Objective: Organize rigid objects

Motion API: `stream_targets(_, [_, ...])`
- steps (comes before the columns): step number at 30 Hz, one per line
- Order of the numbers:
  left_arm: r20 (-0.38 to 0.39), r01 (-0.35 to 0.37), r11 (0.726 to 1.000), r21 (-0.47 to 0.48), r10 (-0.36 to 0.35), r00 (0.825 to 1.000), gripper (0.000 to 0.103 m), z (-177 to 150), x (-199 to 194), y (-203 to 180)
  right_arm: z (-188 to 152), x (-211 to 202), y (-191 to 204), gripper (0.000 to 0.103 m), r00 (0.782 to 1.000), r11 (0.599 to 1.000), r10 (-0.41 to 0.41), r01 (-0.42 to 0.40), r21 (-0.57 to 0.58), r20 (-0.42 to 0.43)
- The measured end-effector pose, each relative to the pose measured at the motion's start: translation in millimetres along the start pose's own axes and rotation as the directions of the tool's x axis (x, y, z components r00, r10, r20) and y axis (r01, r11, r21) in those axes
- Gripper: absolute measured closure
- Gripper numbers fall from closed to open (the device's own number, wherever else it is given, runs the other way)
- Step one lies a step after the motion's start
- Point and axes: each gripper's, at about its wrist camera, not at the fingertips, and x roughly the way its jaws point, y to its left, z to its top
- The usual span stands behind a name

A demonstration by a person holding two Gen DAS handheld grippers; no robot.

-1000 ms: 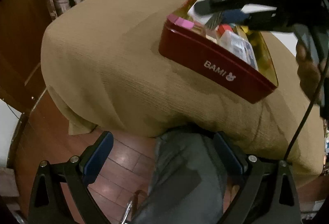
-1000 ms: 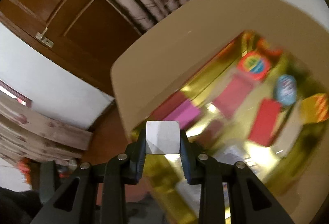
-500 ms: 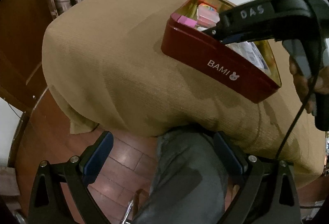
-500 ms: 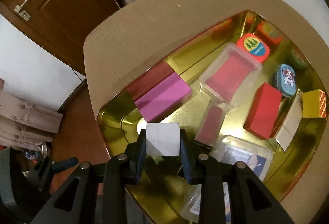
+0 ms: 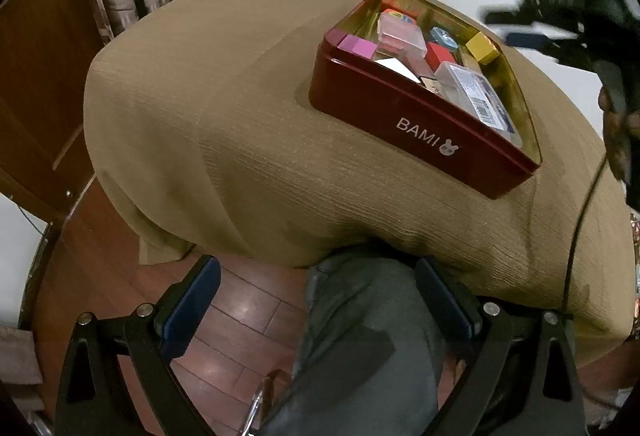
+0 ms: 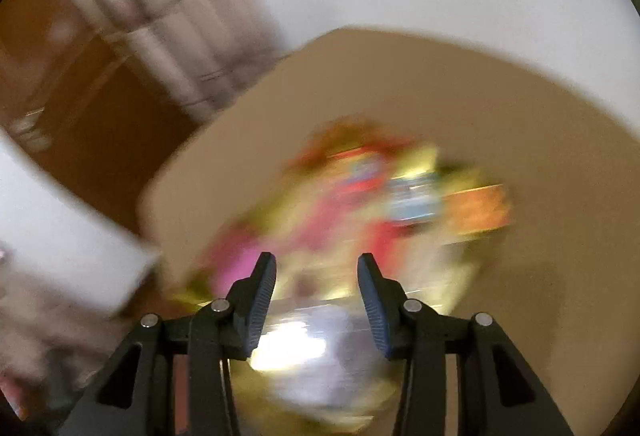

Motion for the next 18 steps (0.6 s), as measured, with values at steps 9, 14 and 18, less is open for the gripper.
stream_targets(9, [-0.024, 0.001, 1.0, 0.0, -0.001, 1.0, 0.007, -1, 5, -2, 20, 22, -36, 0.06, 0.87, 0.842, -0.49, 0.486, -0.236, 0.042])
stream_targets(14, [-0.034, -0.007, 1.0, 0.003, 0.007, 0.999, 0.007, -5, 8, -4, 22, 54, -6, 0.061, 0.8, 0.701, -0.59, 0.574, -0.424, 0.109])
stream_targets(18, [-0.037, -0.006, 1.0, -0.008, 0.006, 0.999, 0.007, -3, 9, -2, 37, 40, -11, 0.062, 0.988, 0.972, -0.125, 0.103, -0.212, -0.091])
